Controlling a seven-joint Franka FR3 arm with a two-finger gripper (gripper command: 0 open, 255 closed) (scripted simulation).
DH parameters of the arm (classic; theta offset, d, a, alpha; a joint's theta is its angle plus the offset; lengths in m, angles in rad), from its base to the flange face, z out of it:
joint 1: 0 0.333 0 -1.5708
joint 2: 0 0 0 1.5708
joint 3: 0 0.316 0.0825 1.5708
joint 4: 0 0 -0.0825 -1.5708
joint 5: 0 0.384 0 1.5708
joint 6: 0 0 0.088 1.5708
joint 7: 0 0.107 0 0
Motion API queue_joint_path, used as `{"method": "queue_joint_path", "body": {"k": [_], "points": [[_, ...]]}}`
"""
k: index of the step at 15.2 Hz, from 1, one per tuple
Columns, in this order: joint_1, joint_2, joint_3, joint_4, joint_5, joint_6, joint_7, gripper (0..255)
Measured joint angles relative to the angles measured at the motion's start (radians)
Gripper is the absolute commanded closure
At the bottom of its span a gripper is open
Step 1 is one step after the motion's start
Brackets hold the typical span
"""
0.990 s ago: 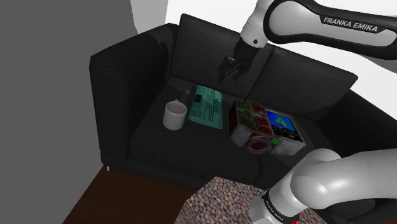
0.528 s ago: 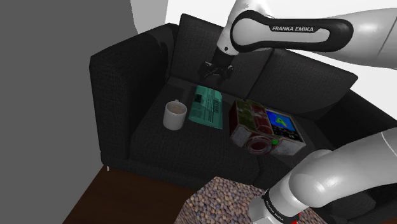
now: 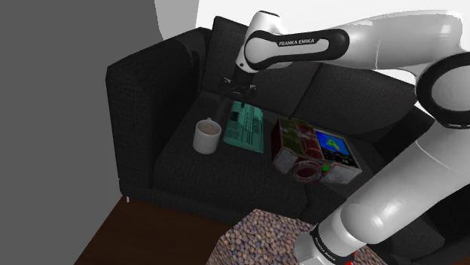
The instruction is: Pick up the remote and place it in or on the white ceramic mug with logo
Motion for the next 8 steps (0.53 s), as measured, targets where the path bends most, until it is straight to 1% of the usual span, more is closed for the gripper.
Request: {"method": "queue_joint_path", "body": {"k": [8], "points": [[-0.015,0.277,-0.037,0.179,-0.011,0.068,0.197,0]]}}
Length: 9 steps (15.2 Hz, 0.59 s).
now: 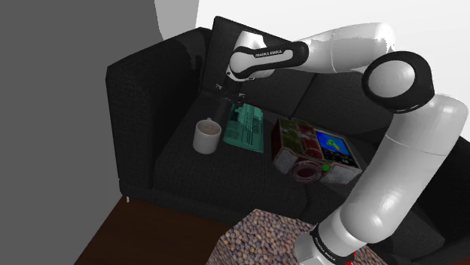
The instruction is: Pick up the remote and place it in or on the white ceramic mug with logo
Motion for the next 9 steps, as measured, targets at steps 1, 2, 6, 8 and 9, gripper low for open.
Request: {"method": "queue_joint_path", "body": {"k": [1,2,6,8,9], "points": [[0.0,0.039,-0.007,0.029,0.0,0.008,0.023,0],[-0.002,0.083,-0.014,0.068,0.002,0.01,0.042,0],[-0.001,0.165,-0.027,0.12,0.006,0.033,0.085,0],[0.0,0.184,-0.029,0.12,0.004,0.052,0.088,0],[0.002,0.188,-0.029,0.114,0.003,0.062,0.091,0]]}}
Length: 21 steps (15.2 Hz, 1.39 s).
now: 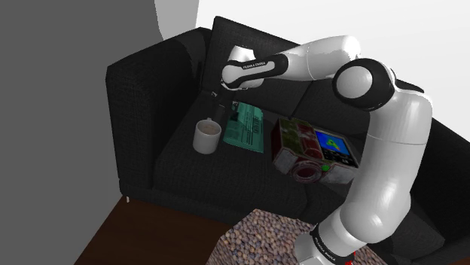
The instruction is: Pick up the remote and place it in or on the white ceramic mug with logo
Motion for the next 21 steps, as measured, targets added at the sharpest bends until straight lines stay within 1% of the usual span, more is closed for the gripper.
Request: {"method": "queue_joint_path", "body": {"k": [3,9,10,21], "points": [[0.001,0.018,-0.001,-0.004,-0.002,0.023,0.0,0],[0.001,0.019,-0.001,-0.007,-0.002,0.029,0.001,0],[0.001,0.019,-0.001,-0.006,-0.002,0.028,0.001,255],[0.001,0.016,-0.001,-0.004,-0.002,0.022,0.001,255]]}}
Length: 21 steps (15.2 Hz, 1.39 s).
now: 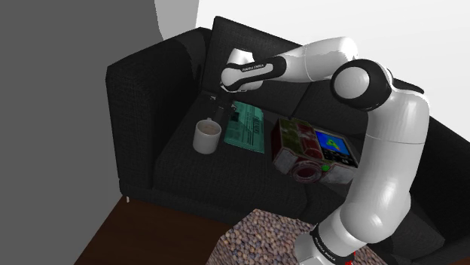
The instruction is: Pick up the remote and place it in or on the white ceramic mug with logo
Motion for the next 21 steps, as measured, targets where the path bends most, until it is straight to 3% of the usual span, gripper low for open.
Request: {"method": "queue_joint_path", "body": {"k": [21], "points": [[-0.004,-0.101,0.007,0.126,0.012,-0.228,-0.001,255]]}}
